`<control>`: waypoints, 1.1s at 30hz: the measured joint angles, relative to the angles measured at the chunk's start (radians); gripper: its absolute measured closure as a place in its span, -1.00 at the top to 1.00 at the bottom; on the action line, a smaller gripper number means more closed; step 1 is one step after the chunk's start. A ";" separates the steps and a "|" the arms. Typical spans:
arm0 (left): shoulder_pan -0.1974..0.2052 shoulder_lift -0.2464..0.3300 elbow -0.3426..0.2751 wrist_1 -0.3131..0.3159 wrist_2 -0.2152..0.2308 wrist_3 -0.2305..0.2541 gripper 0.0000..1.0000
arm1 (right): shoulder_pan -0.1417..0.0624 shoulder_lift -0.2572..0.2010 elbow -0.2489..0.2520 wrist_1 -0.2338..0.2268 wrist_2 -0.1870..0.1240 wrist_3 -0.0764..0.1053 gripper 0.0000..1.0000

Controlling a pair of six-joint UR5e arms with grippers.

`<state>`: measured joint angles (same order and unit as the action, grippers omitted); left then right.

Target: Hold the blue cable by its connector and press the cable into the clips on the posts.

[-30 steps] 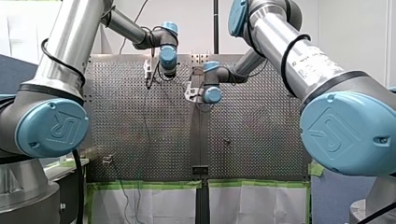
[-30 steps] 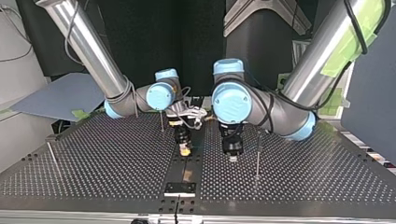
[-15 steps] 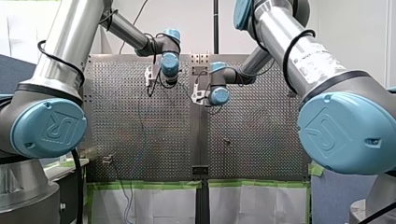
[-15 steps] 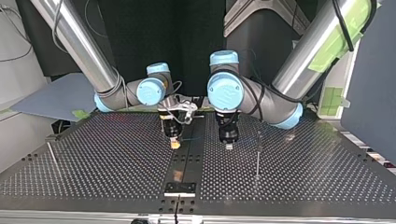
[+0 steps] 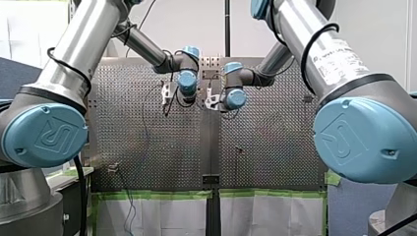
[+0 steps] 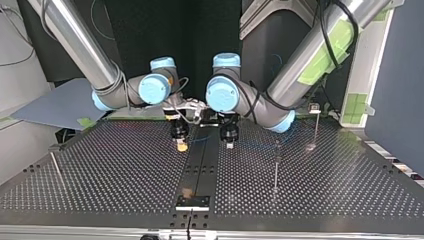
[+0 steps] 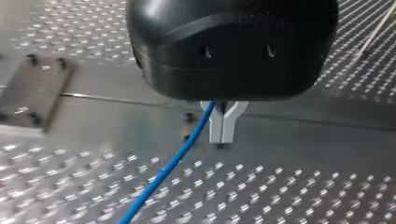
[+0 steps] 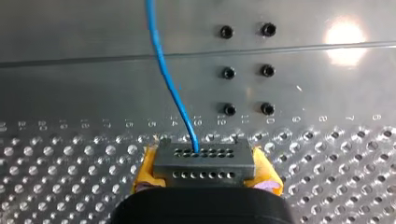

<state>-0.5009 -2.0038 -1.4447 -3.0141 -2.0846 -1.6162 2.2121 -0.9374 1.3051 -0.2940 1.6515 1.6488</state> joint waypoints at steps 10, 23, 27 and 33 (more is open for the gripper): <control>-0.016 -0.016 -0.042 0.057 0.001 -0.009 -1.00 | -0.024 -0.033 0.079 -0.003 0.014 -0.020 -1.00; -0.029 -0.039 -0.085 0.146 0.015 -0.030 -1.00 | -0.052 -0.046 0.192 -0.051 0.024 -0.025 -1.00; -0.039 -0.074 -0.086 0.176 0.016 -0.029 -1.00 | -0.056 -0.057 0.212 -0.071 0.023 -0.033 -1.00; -0.052 -0.124 -0.086 0.226 0.008 -0.041 -1.00 | -0.065 -0.066 0.219 -0.093 0.021 -0.034 -1.00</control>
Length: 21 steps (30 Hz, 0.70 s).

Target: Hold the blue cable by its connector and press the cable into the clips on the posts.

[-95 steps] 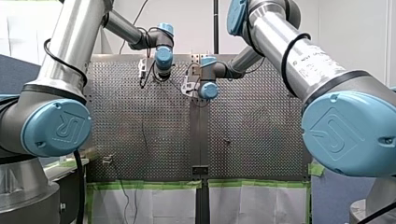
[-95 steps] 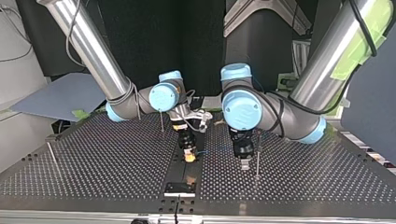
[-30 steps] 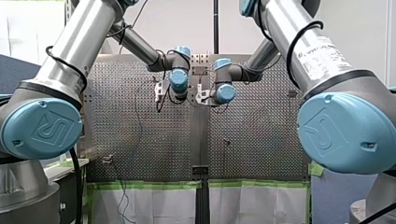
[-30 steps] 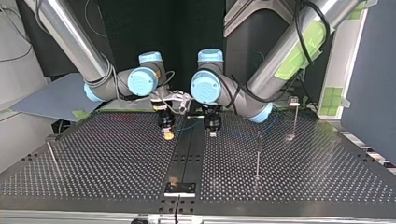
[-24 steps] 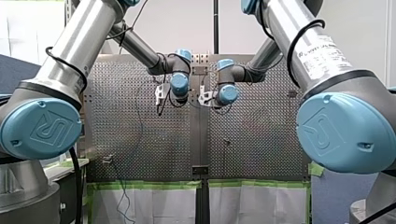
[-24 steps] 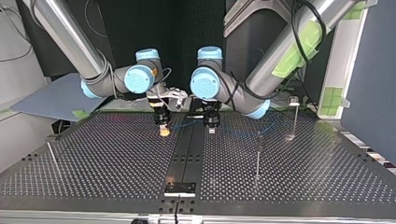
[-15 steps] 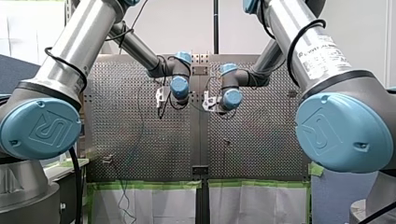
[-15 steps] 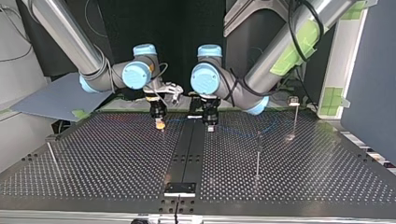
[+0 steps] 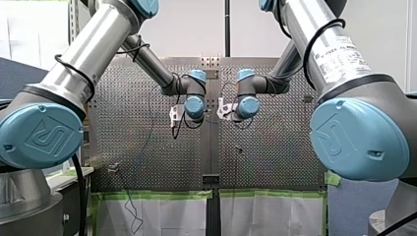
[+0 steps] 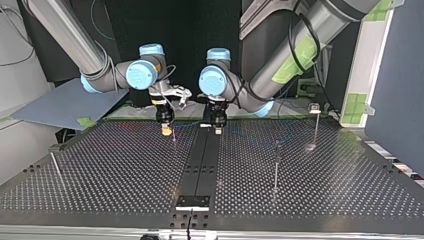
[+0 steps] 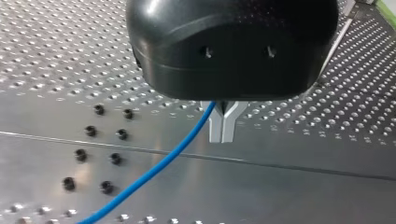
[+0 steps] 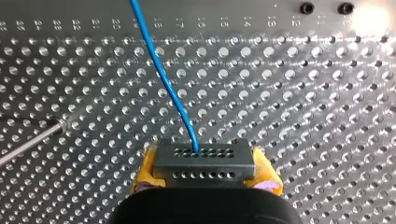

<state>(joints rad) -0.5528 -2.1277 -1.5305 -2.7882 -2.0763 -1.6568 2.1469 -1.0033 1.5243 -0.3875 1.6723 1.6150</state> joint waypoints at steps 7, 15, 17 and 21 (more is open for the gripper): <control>-0.013 -0.014 0.000 0.021 -0.019 -0.014 -1.00 | -0.019 -0.001 0.036 -0.005 0.002 -0.005 -1.00; -0.034 -0.023 0.000 0.050 -0.029 -0.021 -1.00 | -0.040 0.000 0.102 -0.055 0.001 -0.006 -1.00; -0.037 -0.029 0.000 0.053 -0.029 -0.021 -1.00 | -0.042 0.000 0.120 -0.067 0.000 -0.006 -1.00; -0.051 -0.054 0.000 0.072 -0.028 -0.023 -1.00 | -0.045 0.000 0.142 -0.079 -0.003 -0.004 -1.00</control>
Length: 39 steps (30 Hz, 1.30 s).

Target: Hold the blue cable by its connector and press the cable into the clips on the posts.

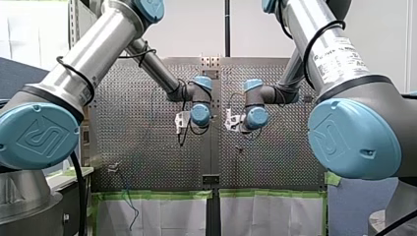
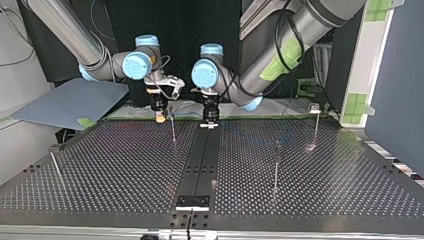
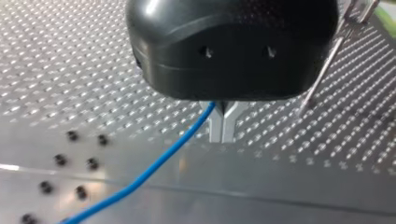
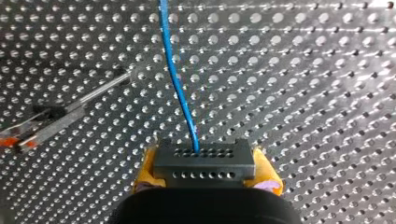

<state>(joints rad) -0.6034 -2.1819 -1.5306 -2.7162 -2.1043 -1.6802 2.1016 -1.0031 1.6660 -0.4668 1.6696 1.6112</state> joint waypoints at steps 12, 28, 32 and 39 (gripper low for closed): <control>-0.031 -0.083 0.000 0.071 -0.006 -0.011 -1.00 | -0.018 0.000 0.064 -0.085 -0.021 0.012 -1.00; -0.073 -0.096 0.000 0.122 -0.009 -0.036 -1.00 | -0.043 0.006 0.139 -0.206 -0.089 0.067 -1.00; -0.081 -0.108 0.000 0.133 -0.011 -0.042 -1.00 | -0.052 0.010 0.160 -0.242 -0.106 0.095 -1.00; -0.097 -0.137 0.000 0.170 -0.032 -0.047 -1.00 | -0.065 0.047 0.169 -0.280 -0.113 0.100 -1.00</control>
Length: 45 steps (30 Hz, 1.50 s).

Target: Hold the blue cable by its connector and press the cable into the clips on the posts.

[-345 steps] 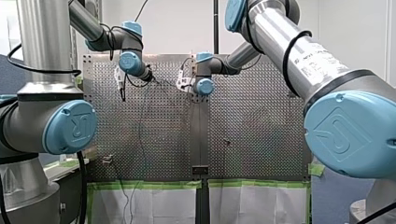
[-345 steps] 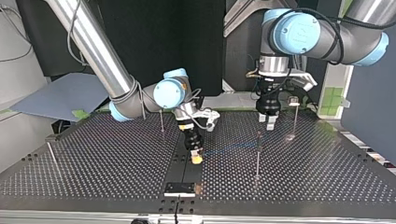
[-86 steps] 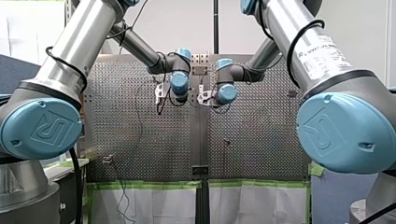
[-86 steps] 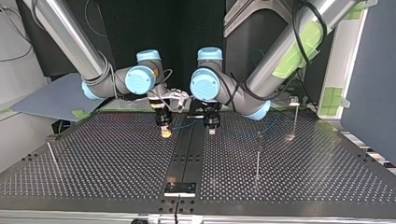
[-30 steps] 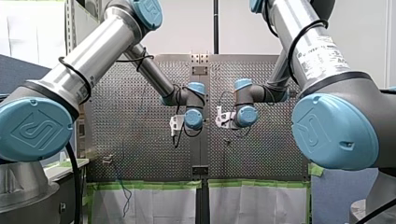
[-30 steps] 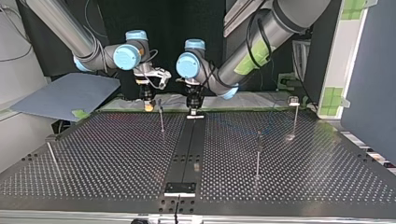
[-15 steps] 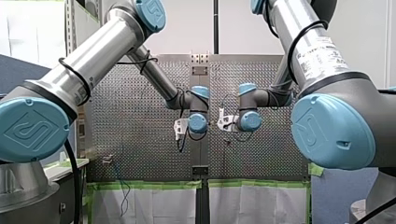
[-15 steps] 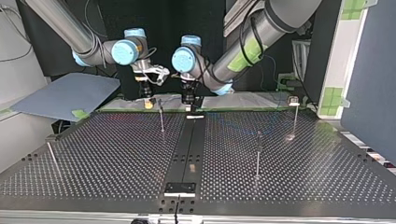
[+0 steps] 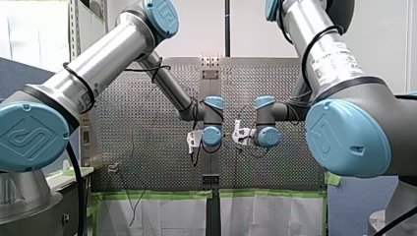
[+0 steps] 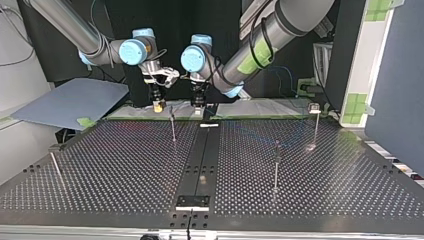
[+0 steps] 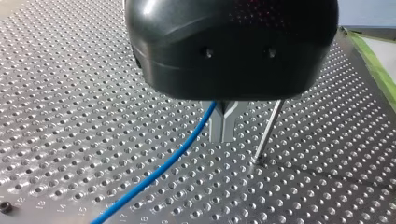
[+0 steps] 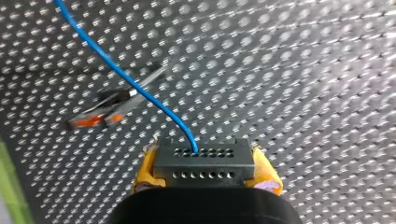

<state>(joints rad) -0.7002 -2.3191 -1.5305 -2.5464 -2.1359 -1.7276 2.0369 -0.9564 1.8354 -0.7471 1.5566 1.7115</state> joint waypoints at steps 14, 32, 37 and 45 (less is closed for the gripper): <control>-0.020 -0.005 0.000 0.052 -0.006 -0.021 -1.00 | -0.033 0.067 0.009 -0.004 0.000 -0.022 -1.00; -0.053 -0.107 0.000 0.061 -0.051 -0.029 -1.00 | -0.061 0.073 0.009 -0.005 -0.014 -0.044 -1.00; -0.057 -0.116 0.000 0.053 -0.045 -0.031 -1.00 | -0.062 0.073 0.009 -0.006 -0.032 -0.050 -1.00; -0.068 -0.117 0.000 0.019 -0.041 -0.050 -1.00 | -0.062 0.073 0.009 -0.006 -0.046 -0.053 -1.00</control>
<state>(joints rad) -0.7679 -2.4361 -1.5305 -2.5272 -2.1764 -1.7773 1.9753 -0.8831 1.8449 -0.7533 1.5107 1.6589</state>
